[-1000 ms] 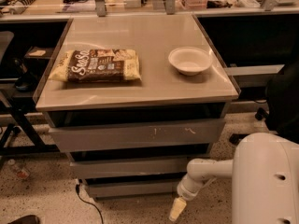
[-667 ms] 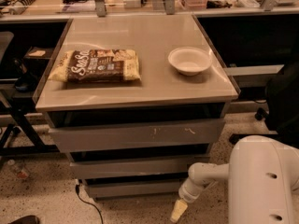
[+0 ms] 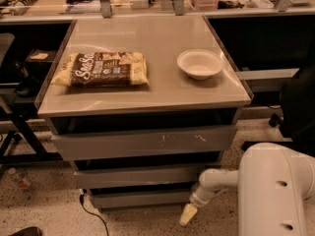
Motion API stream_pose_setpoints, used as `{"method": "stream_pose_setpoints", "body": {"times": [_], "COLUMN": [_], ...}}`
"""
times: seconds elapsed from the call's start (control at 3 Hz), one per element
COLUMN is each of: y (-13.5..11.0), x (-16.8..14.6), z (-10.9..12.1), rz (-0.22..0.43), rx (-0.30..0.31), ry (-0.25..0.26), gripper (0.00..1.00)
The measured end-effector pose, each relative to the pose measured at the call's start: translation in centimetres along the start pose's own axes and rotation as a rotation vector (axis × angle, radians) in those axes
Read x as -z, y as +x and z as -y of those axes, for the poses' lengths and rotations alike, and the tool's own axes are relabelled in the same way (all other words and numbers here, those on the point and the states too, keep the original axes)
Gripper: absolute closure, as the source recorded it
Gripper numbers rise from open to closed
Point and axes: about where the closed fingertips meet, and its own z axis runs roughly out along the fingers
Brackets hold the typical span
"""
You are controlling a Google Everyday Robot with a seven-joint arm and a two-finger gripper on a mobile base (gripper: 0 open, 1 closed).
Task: Open bottom drawer
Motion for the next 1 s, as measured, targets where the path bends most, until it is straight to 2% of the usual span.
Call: {"method": "stream_pose_setpoints", "body": {"times": [0.33, 1.0], "y": [-1.1, -1.5], "x": [0.9, -0.9], "z": [1.5, 2.0], "rz": [0.014, 0.012], "rx": [0.009, -0.006], "ry": [0.038, 0.021], "gripper": [0.00, 0.00]}}
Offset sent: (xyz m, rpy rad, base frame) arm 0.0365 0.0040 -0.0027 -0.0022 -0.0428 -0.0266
